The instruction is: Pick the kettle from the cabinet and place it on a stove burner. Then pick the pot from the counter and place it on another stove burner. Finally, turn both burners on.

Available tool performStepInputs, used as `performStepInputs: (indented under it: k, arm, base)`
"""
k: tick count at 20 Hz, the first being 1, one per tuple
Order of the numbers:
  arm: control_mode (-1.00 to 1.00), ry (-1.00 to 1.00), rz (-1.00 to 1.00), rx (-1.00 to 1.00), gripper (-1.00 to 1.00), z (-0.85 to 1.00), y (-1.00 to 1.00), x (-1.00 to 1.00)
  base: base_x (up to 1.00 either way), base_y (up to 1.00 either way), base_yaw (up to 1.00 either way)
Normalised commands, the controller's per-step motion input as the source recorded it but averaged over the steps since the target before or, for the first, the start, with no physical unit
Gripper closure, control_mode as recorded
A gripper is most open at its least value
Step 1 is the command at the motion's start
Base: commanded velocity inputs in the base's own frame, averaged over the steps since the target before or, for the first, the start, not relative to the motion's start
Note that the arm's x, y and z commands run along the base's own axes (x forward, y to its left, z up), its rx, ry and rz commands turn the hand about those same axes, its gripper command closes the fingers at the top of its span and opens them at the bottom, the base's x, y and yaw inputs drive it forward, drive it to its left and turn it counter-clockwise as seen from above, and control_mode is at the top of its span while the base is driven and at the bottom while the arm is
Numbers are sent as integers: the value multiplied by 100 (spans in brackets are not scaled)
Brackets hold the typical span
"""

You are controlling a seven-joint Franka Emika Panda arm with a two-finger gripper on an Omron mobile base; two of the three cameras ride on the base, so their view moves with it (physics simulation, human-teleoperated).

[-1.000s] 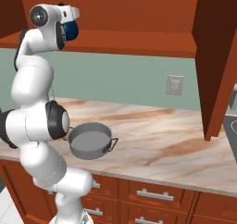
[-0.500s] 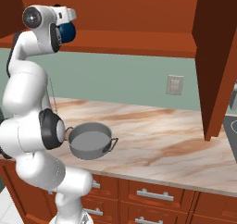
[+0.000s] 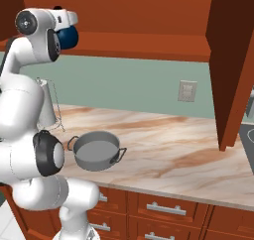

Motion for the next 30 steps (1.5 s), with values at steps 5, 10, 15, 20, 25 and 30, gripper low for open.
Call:
performStepInputs:
  k: [5,10,15,20,25,30]
  arm:
    - [-100,0,0,0,100,0,-10,-39]
    - [-100,0,0,0,100,0,-10,-34]
    - [-100,0,0,0,100,0,-5,-21]
    - [-100,0,0,0,100,0,0,0]
    - [-100,-1,0,0,100,0,0,-2]
    - [-100,-4,0,0,100,8,0,-10]
  base:
    - [0,0,0]
    - [0,0,0]
    - [0,0,0]
    - [0,0,0]
    - [0,0,0]
    - [0,0,0]
